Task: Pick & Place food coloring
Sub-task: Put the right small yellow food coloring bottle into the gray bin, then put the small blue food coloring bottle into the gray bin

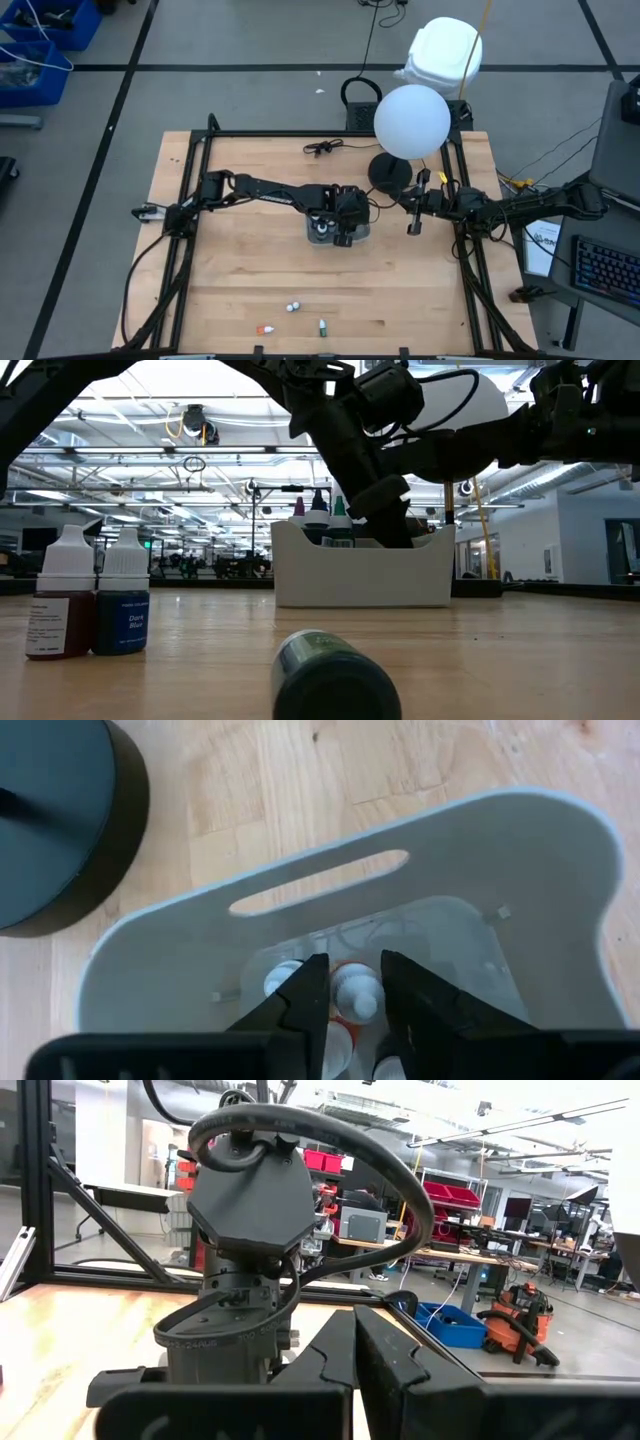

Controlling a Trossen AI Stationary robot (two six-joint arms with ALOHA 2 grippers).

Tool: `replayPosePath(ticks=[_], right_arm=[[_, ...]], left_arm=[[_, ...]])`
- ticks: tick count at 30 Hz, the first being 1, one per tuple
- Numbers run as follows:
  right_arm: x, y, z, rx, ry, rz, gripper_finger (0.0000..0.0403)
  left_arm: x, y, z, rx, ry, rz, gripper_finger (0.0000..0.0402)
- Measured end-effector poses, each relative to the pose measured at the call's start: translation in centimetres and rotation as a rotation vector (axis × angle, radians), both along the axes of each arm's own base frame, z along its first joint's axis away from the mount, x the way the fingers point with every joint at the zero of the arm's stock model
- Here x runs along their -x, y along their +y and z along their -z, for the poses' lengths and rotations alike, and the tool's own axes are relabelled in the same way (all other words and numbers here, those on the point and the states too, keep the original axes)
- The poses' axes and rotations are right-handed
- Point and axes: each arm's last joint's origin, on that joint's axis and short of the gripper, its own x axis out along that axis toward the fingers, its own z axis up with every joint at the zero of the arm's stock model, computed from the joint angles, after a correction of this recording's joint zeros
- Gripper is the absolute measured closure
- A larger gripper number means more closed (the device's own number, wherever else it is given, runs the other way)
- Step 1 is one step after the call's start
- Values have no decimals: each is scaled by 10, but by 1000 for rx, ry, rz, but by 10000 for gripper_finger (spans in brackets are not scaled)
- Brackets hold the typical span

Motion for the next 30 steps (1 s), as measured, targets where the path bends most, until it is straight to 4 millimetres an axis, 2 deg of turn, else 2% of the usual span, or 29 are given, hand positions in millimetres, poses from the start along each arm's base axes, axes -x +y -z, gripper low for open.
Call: replayPosePath(ticks=[11,13,16,20,23,26,28,30], right_arm=[[0,0,0,0,0,0,403],[0,0,0,0,1,0,403],[0,0,0,0,1,-1,403],[0,0,1,0,12,-1,403],[0,0,1,0,11,-1,403],[0,0,1,0,8,-1,403],[0,0,1,0,8,-1,403],[0,0,1,0,8,-1,403]], left_arm=[[-1,0,-4,-12,-4,6,287],[1,-5,-18,-19,6,17,287],[12,-19,-57,-37,26,64,287],[47,-45,-123,-44,43,127,287],[87,-61,-173,-82,-13,162,287],[135,-69,-213,-115,-76,132,298],[168,-69,-225,-125,-108,94,315],[199,-65,-228,-133,-145,46,337]])
